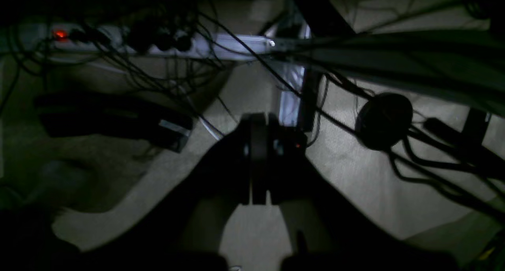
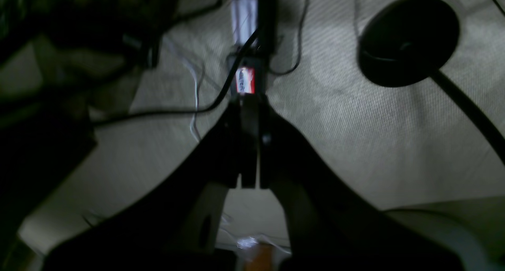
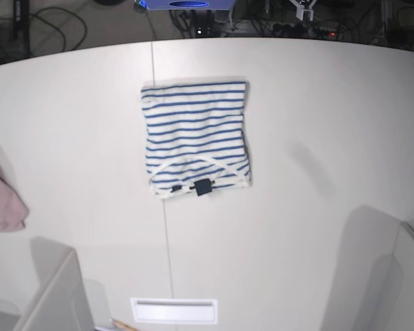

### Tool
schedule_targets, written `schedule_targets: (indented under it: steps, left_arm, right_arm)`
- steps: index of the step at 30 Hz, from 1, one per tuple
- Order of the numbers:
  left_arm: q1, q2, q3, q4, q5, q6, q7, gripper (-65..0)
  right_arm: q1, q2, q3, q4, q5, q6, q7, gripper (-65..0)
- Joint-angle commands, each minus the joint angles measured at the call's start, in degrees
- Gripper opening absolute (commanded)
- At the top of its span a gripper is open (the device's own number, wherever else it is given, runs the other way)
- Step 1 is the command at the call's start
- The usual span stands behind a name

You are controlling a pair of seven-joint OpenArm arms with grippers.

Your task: Fold the T-shirt properly

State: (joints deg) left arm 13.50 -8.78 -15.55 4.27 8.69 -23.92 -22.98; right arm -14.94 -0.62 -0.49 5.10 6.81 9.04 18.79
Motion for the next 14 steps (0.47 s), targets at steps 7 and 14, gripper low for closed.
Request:
schedule_targets:
  steps: [7,14]
  left_arm:
    - [3.34,0.12,-0.32,1.92,-0.12,-0.21,-10.12,-65.0]
    - [2.72,-0.59,-0.32,1.92,-0.12,-0.21,-10.20,-65.0]
  right_arm:
    - [-0.05,1.02,3.17,-0.22,-0.43,0.15,0.25,-65.0]
    - [-0.05,1.02,3.61,-0.22,-0.26,0.15,0.25,-65.0]
